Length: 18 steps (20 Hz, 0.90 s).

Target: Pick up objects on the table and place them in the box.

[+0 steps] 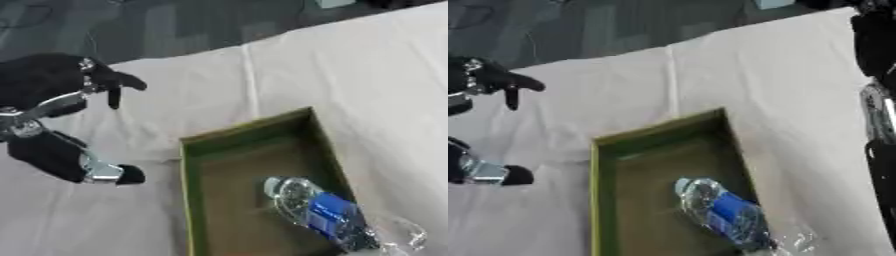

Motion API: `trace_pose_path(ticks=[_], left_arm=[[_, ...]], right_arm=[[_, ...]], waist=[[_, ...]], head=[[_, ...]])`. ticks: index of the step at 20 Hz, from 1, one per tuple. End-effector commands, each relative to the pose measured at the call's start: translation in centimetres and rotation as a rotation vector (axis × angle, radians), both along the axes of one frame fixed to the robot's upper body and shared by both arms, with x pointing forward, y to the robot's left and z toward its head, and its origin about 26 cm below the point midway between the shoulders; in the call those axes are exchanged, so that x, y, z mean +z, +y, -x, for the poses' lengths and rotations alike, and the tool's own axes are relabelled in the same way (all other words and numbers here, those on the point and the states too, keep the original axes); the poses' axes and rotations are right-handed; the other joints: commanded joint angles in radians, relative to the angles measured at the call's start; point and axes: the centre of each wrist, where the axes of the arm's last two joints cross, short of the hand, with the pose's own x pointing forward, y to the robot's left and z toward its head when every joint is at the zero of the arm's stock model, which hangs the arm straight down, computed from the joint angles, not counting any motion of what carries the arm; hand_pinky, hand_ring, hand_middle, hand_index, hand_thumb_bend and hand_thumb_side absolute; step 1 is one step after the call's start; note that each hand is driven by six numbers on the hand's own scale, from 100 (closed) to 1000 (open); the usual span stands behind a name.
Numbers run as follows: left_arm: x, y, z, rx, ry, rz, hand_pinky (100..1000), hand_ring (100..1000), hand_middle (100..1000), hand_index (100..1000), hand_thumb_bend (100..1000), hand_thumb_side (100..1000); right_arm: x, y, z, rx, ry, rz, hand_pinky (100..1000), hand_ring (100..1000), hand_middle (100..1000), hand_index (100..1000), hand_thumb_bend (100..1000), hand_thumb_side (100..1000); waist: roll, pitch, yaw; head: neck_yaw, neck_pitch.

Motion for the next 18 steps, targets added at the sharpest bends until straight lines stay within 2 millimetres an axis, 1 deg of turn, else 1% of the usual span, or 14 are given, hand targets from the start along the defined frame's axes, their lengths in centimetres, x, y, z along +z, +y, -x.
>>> trace_pose_path(ticks=[1, 2, 4, 5, 6, 7, 9, 10, 11, 13, 15, 16, 17, 18], left_arm=[[0.5, 1.1, 0.4, -0.08, -0.119, 0.152, 737, 828, 566, 909, 313, 834], [0.2, 1.4, 0.4, -0.113, -0.148, 0.21, 764, 838, 569, 909, 246, 845], [-0.5, 1.9, 0.4, -0.174, -0.207, 0.317, 784, 848, 572, 909, 205, 876], [-0.9, 2.1, 0.4, -0.197, -0.232, 0.365, 788, 851, 579, 908, 170, 915], [-1.3, 2.3, 0.4, -0.216, -0.249, 0.404, 788, 851, 579, 908, 170, 915], [-2.0, 2.3, 0.4, -0.237, -0.25, 0.47, 798, 867, 626, 909, 100, 1000], [-3.8, 2.0, 0.4, -0.293, -0.192, 0.679, 798, 901, 738, 930, 100, 1000], [-4.4, 1.9, 0.5, -0.315, -0.157, 0.771, 799, 904, 749, 934, 100, 1000], [-5.3, 1.6, 0.5, -0.339, -0.106, 0.896, 804, 926, 869, 971, 109, 1000], [-6.7, 1.0, 0.6, -0.389, -0.003, 1.132, 824, 949, 981, 997, 109, 1000], [-7.7, 0.4, 0.7, -0.449, 0.093, 1.338, 835, 965, 1000, 1000, 100, 1000], [-8.0, 0.1, 0.7, -0.481, 0.137, 1.42, 833, 969, 1000, 1000, 100, 1000], [-8.4, -0.3, 0.8, -0.515, 0.184, 1.495, 832, 972, 1000, 1000, 100, 1000], [-8.6, -0.6, 0.8, -0.545, 0.227, 1.551, 832, 971, 1000, 1000, 100, 1000]], right_arm=[[1.2, -0.2, 0.2, 0.015, -0.094, 0.092, 710, 793, 901, 758, 448, 1000], [1.2, -0.2, 0.1, 0.015, -0.095, 0.094, 710, 793, 900, 757, 450, 1000], [1.2, -0.2, 0.1, 0.017, -0.098, 0.099, 710, 793, 900, 755, 455, 1000], [1.2, -0.2, 0.0, 0.017, -0.099, 0.102, 710, 793, 900, 754, 457, 1000], [1.2, -0.2, 0.0, 0.018, -0.1, 0.104, 710, 793, 900, 754, 457, 1000], [1.2, -0.1, 0.0, 0.02, -0.101, 0.106, 710, 793, 900, 753, 460, 1000], [1.2, -0.1, -0.1, 0.024, -0.103, 0.11, 710, 793, 900, 752, 463, 1000], [1.2, 0.0, -0.1, 0.025, -0.103, 0.112, 710, 793, 900, 752, 463, 1000], [1.1, 0.0, -0.1, 0.027, -0.103, 0.112, 711, 794, 901, 752, 464, 1000], [1.1, 0.0, -0.2, 0.03, -0.102, 0.114, 711, 794, 901, 752, 467, 1000], [1.0, 0.1, -0.2, 0.033, -0.103, 0.115, 711, 794, 901, 750, 471, 1000], [1.0, 0.1, -0.3, 0.035, -0.104, 0.116, 711, 794, 900, 749, 448, 1000], [1.0, 0.1, -0.3, 0.037, -0.105, 0.116, 711, 794, 900, 748, 475, 1000], [1.0, 0.2, -0.3, 0.039, -0.105, 0.117, 711, 794, 900, 748, 475, 1000]], waist=[[-0.011, -0.012, 0.007], [-0.013, -0.011, 0.009], [-0.017, -0.008, 0.018], [-0.019, -0.007, 0.024], [-0.021, -0.007, 0.028], [-0.023, -0.005, 0.035], [-0.028, -0.003, 0.047], [-0.029, -0.002, 0.051], [-0.031, -0.001, 0.056], [-0.036, 0.001, 0.066], [-0.042, 0.002, 0.074], [-0.045, 0.003, 0.078], [-0.048, 0.004, 0.082], [-0.051, 0.004, 0.086]], head=[[-0.013, 0.003], [-0.014, 0.004], [-0.019, 0.006], [-0.021, 0.007], [-0.022, 0.007], [-0.024, 0.007], [-0.026, 0.007], [-0.027, 0.008], [-0.029, 0.008], [-0.031, 0.009], [-0.035, 0.013], [-0.037, 0.015], [-0.037, 0.018], [-0.038, 0.021]])
